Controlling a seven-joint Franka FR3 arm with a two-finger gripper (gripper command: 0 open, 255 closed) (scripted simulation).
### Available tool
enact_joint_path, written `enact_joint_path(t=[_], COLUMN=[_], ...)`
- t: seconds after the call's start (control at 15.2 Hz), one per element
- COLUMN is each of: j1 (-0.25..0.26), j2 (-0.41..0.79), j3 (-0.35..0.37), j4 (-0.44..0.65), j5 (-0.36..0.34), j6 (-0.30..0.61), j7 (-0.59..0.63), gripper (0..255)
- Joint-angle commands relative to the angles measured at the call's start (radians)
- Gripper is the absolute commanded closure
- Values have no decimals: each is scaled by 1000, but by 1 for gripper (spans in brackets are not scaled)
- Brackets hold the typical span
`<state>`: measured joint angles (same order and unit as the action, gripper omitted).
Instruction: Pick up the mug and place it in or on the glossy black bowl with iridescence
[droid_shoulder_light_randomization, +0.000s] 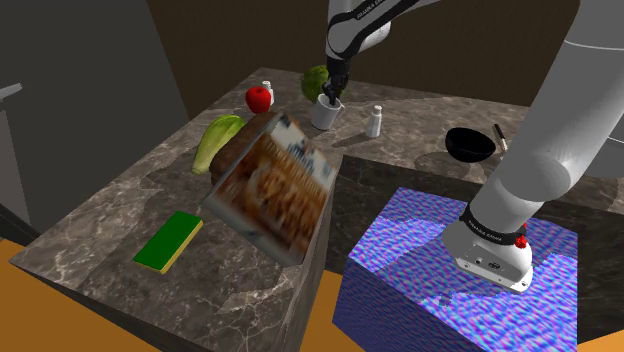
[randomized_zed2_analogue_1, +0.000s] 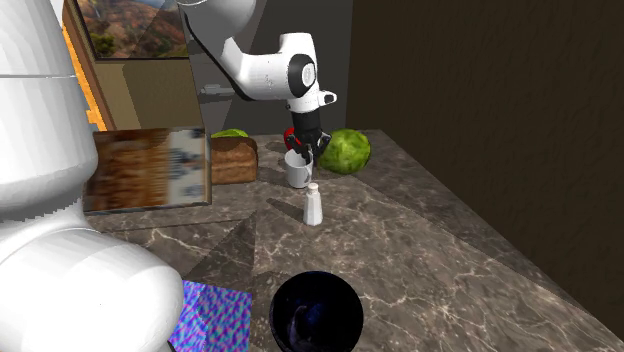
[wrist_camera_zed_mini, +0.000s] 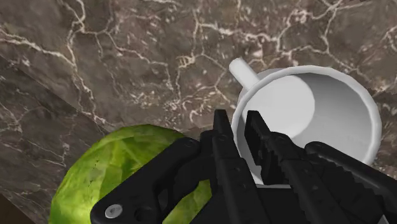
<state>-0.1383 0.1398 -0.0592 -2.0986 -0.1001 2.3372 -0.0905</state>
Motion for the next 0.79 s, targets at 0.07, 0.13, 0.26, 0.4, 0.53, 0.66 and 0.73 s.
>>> enact_joint_path(t=[0.07, 0.13, 0.26, 0.4, 0.53, 0.66, 0.73], j1=[-1, 1, 1, 1, 1, 2, 2], j2=[1, 3, -12, -25, -37, -49, -55], j3=[-1, 0, 1, 1, 1, 1, 2], j4=[-3, -1, 10, 22, 34, 48, 55], j5=[0, -1, 0, 1, 2, 3, 4], j6=[-1, -2, -27, -52, -77, -102, -114], j7=[-1, 1, -1, -3, -5, -7, -8], gripper=[255, 255, 255, 255, 255, 255, 255])
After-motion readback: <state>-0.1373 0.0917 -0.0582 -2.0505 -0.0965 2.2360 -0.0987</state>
